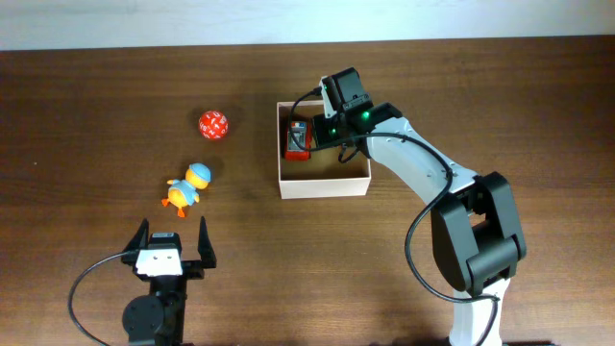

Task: Pack container
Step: 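Carry the puck over the box and lower it between truck and cube, then release the puck and raise the right arm away to the right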

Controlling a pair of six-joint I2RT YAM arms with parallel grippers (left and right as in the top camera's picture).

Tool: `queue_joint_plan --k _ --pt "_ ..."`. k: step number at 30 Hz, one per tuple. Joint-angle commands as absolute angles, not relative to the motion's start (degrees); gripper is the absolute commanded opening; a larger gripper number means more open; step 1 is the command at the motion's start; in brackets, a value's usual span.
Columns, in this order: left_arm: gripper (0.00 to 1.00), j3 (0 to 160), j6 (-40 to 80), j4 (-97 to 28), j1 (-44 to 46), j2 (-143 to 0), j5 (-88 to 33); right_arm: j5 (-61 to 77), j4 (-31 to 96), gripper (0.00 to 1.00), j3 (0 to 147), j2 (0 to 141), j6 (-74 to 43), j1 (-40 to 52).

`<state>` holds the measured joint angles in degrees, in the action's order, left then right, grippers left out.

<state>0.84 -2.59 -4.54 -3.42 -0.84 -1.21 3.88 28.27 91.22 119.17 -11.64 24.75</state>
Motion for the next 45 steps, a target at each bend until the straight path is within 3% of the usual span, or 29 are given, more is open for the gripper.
queue_joint_plan --k 1,45 --pt "0.99 0.5 -3.5 -4.6 -3.7 -0.4 -1.1 2.3 27.4 0.45 92.2 119.4 -11.9 25.1" --pt "0.99 0.5 -3.5 -4.6 -3.7 -0.4 -1.1 1.6 26.5 0.46 92.1 123.3 -11.9 24.9"
